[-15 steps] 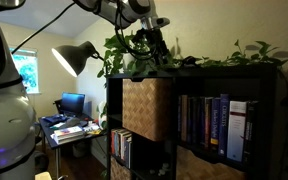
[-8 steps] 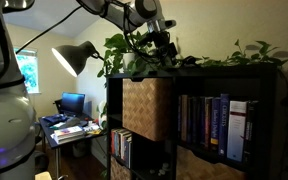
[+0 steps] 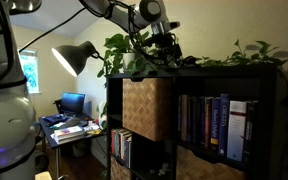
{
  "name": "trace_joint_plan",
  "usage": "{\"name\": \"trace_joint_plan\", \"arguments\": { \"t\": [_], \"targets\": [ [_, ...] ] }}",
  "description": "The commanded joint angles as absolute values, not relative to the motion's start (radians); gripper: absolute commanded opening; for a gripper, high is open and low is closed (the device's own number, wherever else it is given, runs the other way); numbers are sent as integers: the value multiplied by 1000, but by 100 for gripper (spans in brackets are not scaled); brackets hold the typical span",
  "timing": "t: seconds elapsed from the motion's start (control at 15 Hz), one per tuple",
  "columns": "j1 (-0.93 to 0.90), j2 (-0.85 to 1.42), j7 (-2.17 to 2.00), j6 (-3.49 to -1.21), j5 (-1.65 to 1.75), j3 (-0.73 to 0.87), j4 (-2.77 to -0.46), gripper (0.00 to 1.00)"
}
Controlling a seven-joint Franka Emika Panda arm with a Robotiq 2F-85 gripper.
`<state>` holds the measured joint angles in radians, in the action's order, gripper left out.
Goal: Pull out the topmost basket, place the black object on the top of the book shelf into the basket
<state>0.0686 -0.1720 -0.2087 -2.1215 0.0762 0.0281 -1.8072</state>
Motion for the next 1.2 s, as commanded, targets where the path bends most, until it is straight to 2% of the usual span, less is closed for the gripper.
{"name": "trace_joint_plan", "arguments": {
  "t": [0.0,0.67,0.73,0.87,1.0,1.13],
  "targets": [
    [63,-136,-132,-2139,47,42,-1764,100],
    [59,-58,36,-2189,-64,51,-1725,100],
    [59,-54,50,-2194,-75,52,-1724,96],
    [59,-56,67,-2202,-87,51,-1729,72],
    [57,-64,82,-2211,-87,49,-1740,64],
    [55,-72,94,-2216,-80,46,-1749,50]
  ]
}}
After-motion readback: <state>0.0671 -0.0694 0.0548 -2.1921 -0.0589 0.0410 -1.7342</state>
